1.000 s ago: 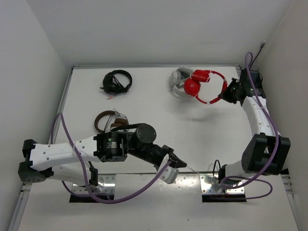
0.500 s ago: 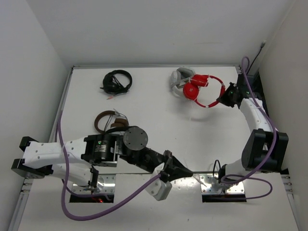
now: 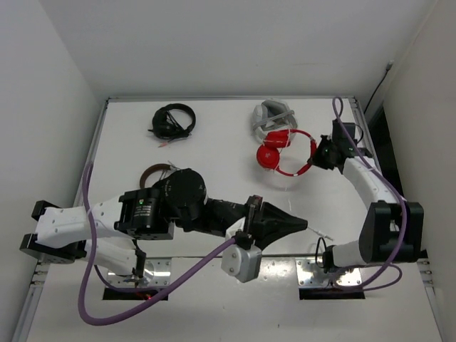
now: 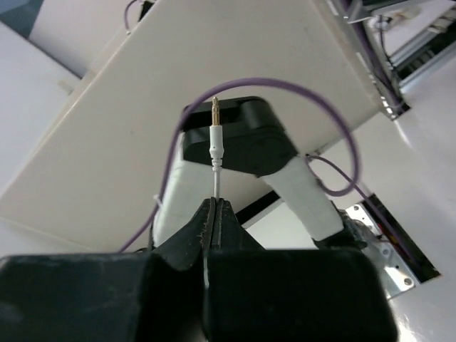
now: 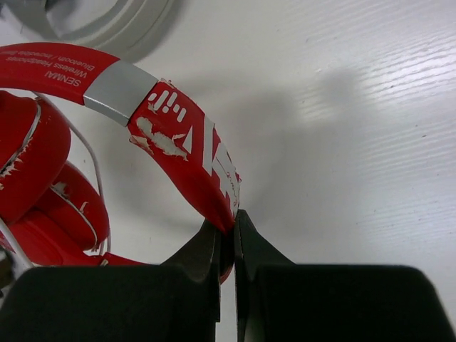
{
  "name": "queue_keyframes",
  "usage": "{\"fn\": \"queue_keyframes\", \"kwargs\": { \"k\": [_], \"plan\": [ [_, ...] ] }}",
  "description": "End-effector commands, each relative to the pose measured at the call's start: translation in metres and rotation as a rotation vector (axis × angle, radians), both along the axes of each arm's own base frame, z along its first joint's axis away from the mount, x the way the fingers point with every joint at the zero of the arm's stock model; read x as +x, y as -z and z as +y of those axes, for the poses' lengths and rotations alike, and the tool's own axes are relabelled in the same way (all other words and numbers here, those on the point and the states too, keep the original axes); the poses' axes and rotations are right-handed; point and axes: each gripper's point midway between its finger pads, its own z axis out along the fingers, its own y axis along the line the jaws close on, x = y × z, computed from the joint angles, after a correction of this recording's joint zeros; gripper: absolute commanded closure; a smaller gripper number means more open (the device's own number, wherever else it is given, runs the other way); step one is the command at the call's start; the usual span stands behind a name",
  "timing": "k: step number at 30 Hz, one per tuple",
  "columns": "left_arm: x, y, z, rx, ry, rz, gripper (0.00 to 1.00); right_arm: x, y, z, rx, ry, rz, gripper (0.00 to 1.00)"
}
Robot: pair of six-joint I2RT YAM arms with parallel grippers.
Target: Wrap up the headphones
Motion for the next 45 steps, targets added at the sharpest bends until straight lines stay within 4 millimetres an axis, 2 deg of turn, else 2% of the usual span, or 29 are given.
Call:
{"fn": "queue_keyframes", "kwargs": {
  "k": [1,2,3,5,6,7,12,13,14,15,16,17,18,19,20,21,22,23,24,27,28,30,33,34,36,37,39,43,45],
  "plan": [
    [0.026,-0.056,0.005,-0.178,-0.116,0.039,1.00,0.013,-0.051,0.024,-0.020,-0.111,-0.215,1.00],
    [0.032,-0.059,0.002,-0.189,-0.139,0.052,1.00,0.007,-0.049,0.030,-0.019,-0.134,-0.215,1.00],
    [0.047,-0.070,0.008,-0.222,-0.191,0.092,1.00,0.005,-0.057,0.033,-0.035,-0.159,-0.248,1.00],
    [0.062,-0.075,0.003,-0.228,-0.229,0.120,1.00,-0.001,-0.060,0.043,-0.043,-0.210,-0.265,1.00],
    [0.078,-0.078,0.002,-0.229,-0.263,0.160,1.00,-0.006,-0.057,0.045,-0.061,-0.238,-0.260,1.00],
    [0.087,-0.080,0.002,-0.233,-0.279,0.186,1.00,-0.008,-0.064,0.050,-0.071,-0.262,-0.282,1.00],
    [0.144,-0.087,0.008,-0.269,-0.387,0.295,1.00,-0.022,-0.066,0.058,-0.113,-0.329,-0.301,1.00],
    [0.149,-0.099,0.012,-0.300,-0.390,0.295,1.00,-0.026,-0.063,0.061,-0.121,-0.350,-0.300,1.00],
    [0.159,-0.098,0.008,-0.303,-0.408,0.292,1.00,-0.029,-0.065,0.065,-0.119,-0.362,-0.303,1.00],
    [0.176,-0.099,0.012,-0.314,-0.447,0.317,1.00,-0.031,-0.061,0.064,-0.125,-0.369,-0.294,1.00],
    [0.183,-0.110,0.017,-0.347,-0.459,0.317,1.00,-0.034,-0.059,0.064,-0.125,-0.369,-0.292,1.00],
    [0.194,-0.110,0.012,-0.353,-0.476,0.322,1.00,-0.036,-0.057,0.064,-0.125,-0.370,-0.280,1.00],
    [0.211,-0.111,0.017,-0.364,-0.512,0.325,1.00,-0.041,-0.054,0.064,-0.118,-0.377,-0.279,1.00],
    [0.218,-0.125,0.024,-0.401,-0.524,0.313,1.00,-0.044,-0.053,0.067,-0.117,-0.386,-0.281,1.00],
    [0.231,-0.119,0.017,-0.391,-0.545,0.313,1.00,-0.048,-0.052,0.071,-0.116,-0.408,-0.284,1.00],
    [0.248,-0.121,0.023,-0.404,-0.580,0.315,1.00,-0.049,-0.058,0.073,-0.108,-0.416,-0.305,1.00],
    [0.254,-0.130,0.028,-0.425,-0.586,0.302,1.00,-0.052,-0.059,0.080,-0.098,-0.453,-0.310,1.00],
    [0.263,-0.129,0.029,-0.428,-0.602,0.310,1.00,-0.054,-0.060,0.079,-0.098,-0.453,-0.310,1.00],
    [0.285,-0.122,0.031,-0.422,-0.642,0.317,1.00,-0.055,-0.061,0.079,-0.098,-0.453,-0.310,1.00],
    [0.313,-0.117,0.039,-0.441,-0.689,0.337,1.00,-0.059,-0.063,0.079,-0.098,-0.453,-0.318,1.00],
    [0.332,-0.108,0.041,-0.426,-0.721,0.335,1.00,-0.061,-0.061,0.080,-0.089,-0.462,-0.310,1.00],
    [0.349,-0.103,0.046,-0.430,-0.751,0.341,1.00,-0.067,-0.064,0.081,-0.088,-0.479,-0.321,1.00],
    [0.389,-0.083,0.054,-0.405,-0.808,0.369,1.00,-0.072,-0.065,0.088,-0.071,-0.516,-0.326,1.00],
    [0.402,-0.081,0.063,-0.412,-0.834,0.380,1.00,-0.073,-0.066,0.090,-0.064,-0.524,-0.327,1.00],
    [0.422,-0.064,0.064,-0.388,-0.867,0.391,1.00,-0.072,-0.070,0.092,-0.059,-0.530,-0.346,1.00],
    [0.429,-0.060,0.065,-0.384,-0.870,0.400,1.00,-0.076,-0.079,0.098,-0.047,-0.554,-0.376,1.00],
    [0.445,-0.056,0.072,-0.389,-0.889,0.409,1.00,-0.081,-0.078,0.103,-0.040,-0.585,-0.381,1.00],
    [0.485,-0.016,0.079,-0.337,-0.942,0.504,1.00,-0.083,-0.090,0.105,-0.032,-0.596,-0.409,1.00],
    [0.494,-0.003,0.080,-0.318,-0.959,0.527,1.00,-0.086,-0.100,0.106,-0.063,-0.619,-0.456,1.00]
  ]
}}
